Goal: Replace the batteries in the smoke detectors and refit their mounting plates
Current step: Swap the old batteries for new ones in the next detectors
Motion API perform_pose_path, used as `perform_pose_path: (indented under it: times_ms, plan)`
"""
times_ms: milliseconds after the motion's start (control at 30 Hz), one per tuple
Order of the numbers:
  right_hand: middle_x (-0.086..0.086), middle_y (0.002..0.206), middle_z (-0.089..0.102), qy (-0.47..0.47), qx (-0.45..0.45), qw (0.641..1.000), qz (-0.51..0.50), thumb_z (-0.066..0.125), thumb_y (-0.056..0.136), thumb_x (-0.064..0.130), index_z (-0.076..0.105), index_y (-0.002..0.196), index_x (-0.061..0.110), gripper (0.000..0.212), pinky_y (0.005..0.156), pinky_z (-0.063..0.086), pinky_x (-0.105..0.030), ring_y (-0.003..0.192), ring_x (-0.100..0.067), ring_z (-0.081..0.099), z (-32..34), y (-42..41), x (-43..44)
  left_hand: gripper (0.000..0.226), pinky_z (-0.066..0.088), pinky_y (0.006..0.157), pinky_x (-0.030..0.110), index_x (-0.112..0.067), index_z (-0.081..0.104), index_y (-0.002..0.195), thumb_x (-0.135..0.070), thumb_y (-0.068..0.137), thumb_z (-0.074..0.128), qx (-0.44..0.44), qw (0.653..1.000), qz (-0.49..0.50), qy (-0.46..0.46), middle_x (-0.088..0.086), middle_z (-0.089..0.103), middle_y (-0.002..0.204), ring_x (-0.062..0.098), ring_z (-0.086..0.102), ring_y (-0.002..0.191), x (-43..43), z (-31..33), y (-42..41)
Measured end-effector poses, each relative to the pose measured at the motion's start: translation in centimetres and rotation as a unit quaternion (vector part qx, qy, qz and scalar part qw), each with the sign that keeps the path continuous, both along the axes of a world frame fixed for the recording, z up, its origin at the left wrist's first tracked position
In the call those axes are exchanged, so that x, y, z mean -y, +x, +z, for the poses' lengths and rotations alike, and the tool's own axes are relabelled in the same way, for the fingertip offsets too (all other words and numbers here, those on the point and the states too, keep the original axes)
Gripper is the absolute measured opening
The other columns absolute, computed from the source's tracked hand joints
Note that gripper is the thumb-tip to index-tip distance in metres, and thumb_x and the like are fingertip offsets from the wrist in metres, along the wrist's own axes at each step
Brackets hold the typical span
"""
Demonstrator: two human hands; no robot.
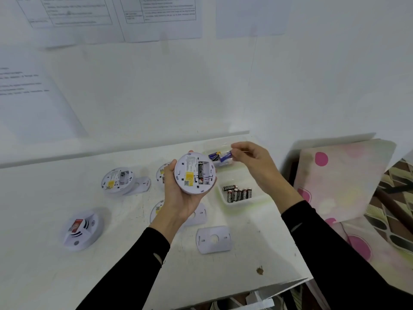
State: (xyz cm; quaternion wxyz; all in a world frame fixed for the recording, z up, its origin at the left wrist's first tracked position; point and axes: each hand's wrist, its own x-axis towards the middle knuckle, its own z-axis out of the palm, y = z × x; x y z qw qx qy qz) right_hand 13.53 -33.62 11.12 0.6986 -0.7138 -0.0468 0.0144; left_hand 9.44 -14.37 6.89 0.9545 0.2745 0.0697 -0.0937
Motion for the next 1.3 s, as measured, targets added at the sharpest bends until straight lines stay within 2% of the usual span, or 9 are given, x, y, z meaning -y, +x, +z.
perform_pose_path:
  times_ms: [200,267,500,600,700,833,967,1133,1300]
  plan:
    - [0.0,0.081,0.068,-0.325,-0.051,0.944,0.019,0.067,0.088,0.011,0.074,0.091,0.012,0.008,0.056,0.042,-0.014,0.073,-0.014,0.06,-5.2,0.4,1.5,0.045,0.051,0.095,0.049,-0.023,0.06,0.125,-0.051,0.094,0.042,-0.004,1.0,0.004,-0.011,0.018,0.049,0.142,0.038,0.049,0.125,-1.1,-0.9,0.3]
    - [0.0,0.088,0.067,-0.361,-0.038,0.931,0.031,0.068,0.087,0.01,0.074,0.099,0.009,0.013,0.063,0.04,-0.015,0.078,-0.013,0.059,-5.9,0.4,0.7,0.046,0.051,0.094,0.049,-0.023,0.06,0.125,-0.052,0.093,0.043,-0.006,1.0,0.0,-0.013,0.018,0.049,0.143,0.038,0.049,0.125,-1.2,-0.9,0.4]
    - [-0.004,0.108,0.071,-0.426,0.021,0.904,0.023,0.062,0.092,0.02,0.071,0.111,0.013,0.022,0.091,0.05,-0.03,0.098,-0.018,0.066,-6.2,0.4,-0.8,0.044,0.049,0.095,0.05,-0.022,0.061,0.124,-0.05,0.095,0.041,-0.001,1.0,-0.005,-0.03,0.017,0.058,0.131,0.036,0.055,0.119,-0.4,-0.3,0.2]
    - [-0.005,0.105,0.071,-0.316,0.159,0.935,-0.028,0.06,0.094,0.016,0.072,0.108,0.011,0.019,0.083,0.052,-0.024,0.088,-0.013,0.065,-4.4,-1.3,-1.6,0.045,0.05,0.095,0.05,-0.021,0.06,0.125,-0.05,0.095,0.042,0.01,0.999,-0.004,-0.031,0.017,0.056,0.133,0.036,0.055,0.118,-0.3,-0.5,0.3]
    - [-0.001,0.13,0.06,-0.26,0.275,0.925,0.04,0.062,0.089,0.015,0.064,0.121,0.015,0.032,0.099,0.044,-0.02,0.12,-0.009,0.055,-2.7,-3.0,-2.9,0.045,0.054,0.085,0.045,-0.022,0.061,0.122,-0.049,0.096,0.037,0.019,1.0,-0.012,-0.01,0.015,0.063,0.123,0.033,0.061,0.108,-0.1,-0.2,0.2]
    - [0.007,0.156,0.029,-0.341,0.255,0.893,0.148,0.061,0.088,0.014,0.043,0.137,0.027,0.053,0.107,0.035,-0.019,0.143,-0.004,0.025,-1.1,-3.6,-3.7,0.049,0.05,0.087,0.042,-0.02,0.066,0.118,-0.049,0.099,0.032,0.014,0.999,-0.021,0.024,0.009,0.07,0.113,0.024,0.067,0.099,0.3,0.2,0.1]
    - [-0.001,0.152,0.031,-0.371,0.261,0.878,0.151,0.061,0.083,0.01,0.041,0.136,0.021,0.058,0.106,0.025,-0.022,0.136,-0.017,0.028,-0.2,-3.5,-3.9,0.047,0.059,0.074,0.035,-0.016,0.065,0.115,-0.046,0.1,0.032,0.02,0.999,-0.027,0.021,0.007,0.072,0.104,0.021,0.07,0.093,0.6,0.5,-0.1]
    - [-0.009,0.135,0.044,-0.401,0.337,0.843,0.125,0.065,0.073,0.009,0.034,0.127,0.025,0.064,0.101,0.036,-0.031,0.118,-0.025,0.039,-0.6,-2.9,-4.4,0.045,0.06,0.071,0.032,-0.015,0.064,0.111,-0.044,0.1,0.032,0.021,0.999,-0.026,0.034,0.007,0.071,0.098,0.02,0.07,0.089,0.9,0.4,0.0]
    - [-0.008,0.147,0.039,-0.376,0.312,0.856,0.169,0.061,0.079,0.015,0.054,0.13,0.021,0.052,0.107,0.033,-0.031,0.133,-0.025,0.038,-0.9,-2.6,-3.6,0.052,0.056,0.081,0.036,-0.013,0.064,0.118,-0.052,0.097,0.037,0.0,0.999,-0.024,0.03,0.012,0.068,0.109,0.025,0.066,0.099,0.6,0.0,0.1]
